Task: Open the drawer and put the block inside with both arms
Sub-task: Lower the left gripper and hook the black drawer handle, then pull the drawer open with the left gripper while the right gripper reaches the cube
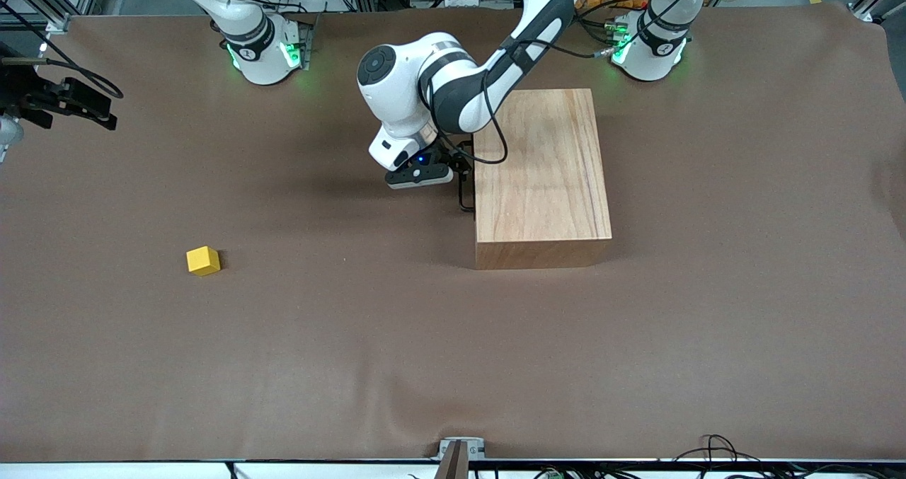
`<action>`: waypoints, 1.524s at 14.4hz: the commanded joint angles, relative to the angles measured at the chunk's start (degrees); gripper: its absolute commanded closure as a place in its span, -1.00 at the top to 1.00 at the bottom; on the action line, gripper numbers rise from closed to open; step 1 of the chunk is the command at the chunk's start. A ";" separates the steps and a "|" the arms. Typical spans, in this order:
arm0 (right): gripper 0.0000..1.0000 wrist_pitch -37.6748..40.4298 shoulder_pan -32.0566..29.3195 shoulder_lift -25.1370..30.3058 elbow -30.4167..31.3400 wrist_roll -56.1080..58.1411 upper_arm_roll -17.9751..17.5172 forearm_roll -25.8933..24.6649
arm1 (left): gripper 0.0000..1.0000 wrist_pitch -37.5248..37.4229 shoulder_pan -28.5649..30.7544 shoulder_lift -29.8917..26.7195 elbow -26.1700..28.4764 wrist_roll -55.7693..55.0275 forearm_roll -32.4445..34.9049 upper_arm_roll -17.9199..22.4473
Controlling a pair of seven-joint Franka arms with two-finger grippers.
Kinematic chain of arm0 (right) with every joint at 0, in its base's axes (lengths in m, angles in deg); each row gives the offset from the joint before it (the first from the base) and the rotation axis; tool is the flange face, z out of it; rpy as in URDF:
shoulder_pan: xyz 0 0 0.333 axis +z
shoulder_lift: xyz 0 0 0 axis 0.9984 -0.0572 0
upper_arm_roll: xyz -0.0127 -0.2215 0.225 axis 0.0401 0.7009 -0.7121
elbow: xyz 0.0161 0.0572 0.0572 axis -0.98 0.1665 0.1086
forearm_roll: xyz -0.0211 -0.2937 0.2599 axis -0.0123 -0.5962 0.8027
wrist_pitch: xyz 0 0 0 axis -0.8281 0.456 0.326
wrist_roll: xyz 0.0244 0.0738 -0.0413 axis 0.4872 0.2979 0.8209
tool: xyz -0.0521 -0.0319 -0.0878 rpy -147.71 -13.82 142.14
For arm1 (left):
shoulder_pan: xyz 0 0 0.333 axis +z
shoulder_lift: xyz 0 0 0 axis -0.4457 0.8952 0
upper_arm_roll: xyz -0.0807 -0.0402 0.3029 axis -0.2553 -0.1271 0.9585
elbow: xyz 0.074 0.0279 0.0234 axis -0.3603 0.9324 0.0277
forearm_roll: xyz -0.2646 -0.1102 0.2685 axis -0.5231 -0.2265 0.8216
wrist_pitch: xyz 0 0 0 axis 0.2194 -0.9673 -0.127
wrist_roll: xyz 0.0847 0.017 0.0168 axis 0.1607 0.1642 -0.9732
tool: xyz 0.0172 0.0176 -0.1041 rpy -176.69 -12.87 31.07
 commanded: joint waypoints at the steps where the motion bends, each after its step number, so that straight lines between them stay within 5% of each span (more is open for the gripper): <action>1: 1.00 0.39 -0.25 -0.58 -0.41 0.03 -0.22 -0.81 | 1.00 -2.65 -0.20 -0.10 -1.28 2.21 1.35 0.34; 9: 1.00 0.04 -2.00 -2.16 -0.76 0.03 0.13 -1.08 | 1.00 0.42 -0.20 1.83 -1.37 1.87 1.35 0.25; 22: 1.00 -6.30 -2.88 -13.41 -1.29 0.47 0.22 -0.99 | 1.00 9.02 0.06 2.54 -1.54 1.60 0.47 0.07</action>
